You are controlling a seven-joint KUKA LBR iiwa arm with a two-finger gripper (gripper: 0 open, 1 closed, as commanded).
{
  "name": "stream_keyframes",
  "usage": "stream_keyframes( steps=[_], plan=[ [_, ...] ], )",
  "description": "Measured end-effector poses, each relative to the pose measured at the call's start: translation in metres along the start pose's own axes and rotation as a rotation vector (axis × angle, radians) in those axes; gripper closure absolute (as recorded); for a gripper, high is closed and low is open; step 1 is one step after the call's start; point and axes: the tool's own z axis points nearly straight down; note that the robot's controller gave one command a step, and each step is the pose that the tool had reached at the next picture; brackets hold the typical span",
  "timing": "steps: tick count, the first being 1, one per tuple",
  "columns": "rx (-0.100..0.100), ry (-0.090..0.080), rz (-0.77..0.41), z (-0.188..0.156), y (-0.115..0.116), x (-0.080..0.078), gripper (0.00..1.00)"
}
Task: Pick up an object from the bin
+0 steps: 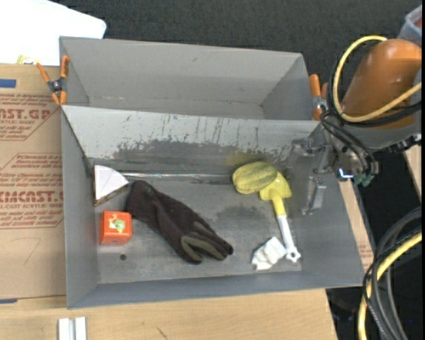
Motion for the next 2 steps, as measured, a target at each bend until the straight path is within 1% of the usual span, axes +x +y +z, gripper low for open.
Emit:
stream_keyframes(
  steps=[1,2],
  plan=[
    [-0.001,0.002,-0.265,0.072,0.013,0.044,0.0],
    [0.0,-0.001,-0.494,0.061,0.021,0.074,0.0]
  ],
)
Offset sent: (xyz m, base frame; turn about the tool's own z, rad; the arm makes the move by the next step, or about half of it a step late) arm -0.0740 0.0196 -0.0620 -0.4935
